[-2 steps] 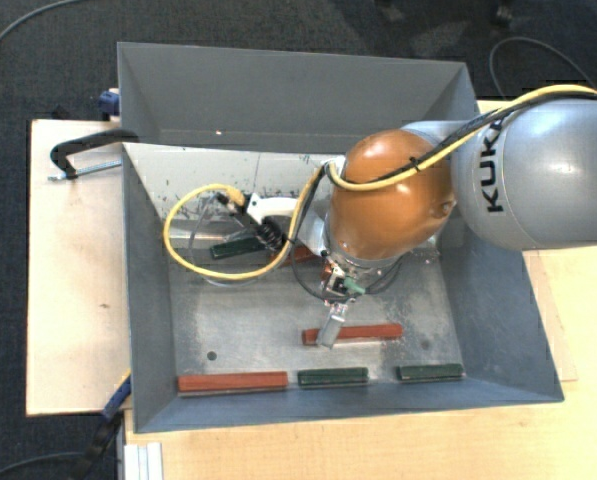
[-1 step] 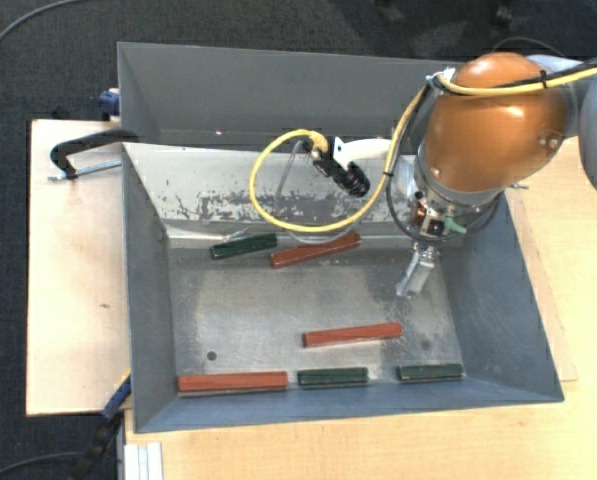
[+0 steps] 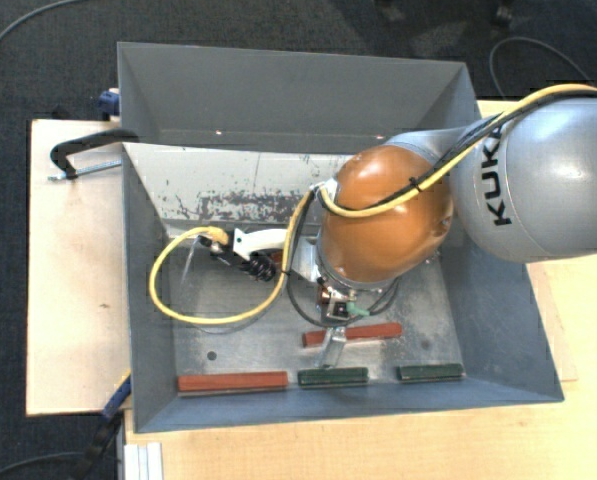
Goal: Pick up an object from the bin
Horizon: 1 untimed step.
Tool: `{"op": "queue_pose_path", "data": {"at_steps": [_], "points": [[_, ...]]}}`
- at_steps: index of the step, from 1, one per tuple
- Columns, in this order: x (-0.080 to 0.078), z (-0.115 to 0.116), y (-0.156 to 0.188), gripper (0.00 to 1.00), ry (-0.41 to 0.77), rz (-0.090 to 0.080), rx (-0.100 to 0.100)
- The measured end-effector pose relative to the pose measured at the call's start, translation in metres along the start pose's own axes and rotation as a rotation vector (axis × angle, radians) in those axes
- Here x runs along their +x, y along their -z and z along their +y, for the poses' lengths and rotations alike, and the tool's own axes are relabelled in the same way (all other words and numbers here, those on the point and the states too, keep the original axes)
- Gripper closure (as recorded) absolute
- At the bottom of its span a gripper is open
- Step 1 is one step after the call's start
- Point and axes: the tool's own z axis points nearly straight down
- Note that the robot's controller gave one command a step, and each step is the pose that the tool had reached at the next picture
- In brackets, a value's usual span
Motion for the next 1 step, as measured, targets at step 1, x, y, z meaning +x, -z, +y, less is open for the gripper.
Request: {"op": "queue_pose_path", "data": {"at_steps": [1], "points": [[-0.0201,0.0235,0.0024,0.00,0.177,0.007,-0.003]]}}
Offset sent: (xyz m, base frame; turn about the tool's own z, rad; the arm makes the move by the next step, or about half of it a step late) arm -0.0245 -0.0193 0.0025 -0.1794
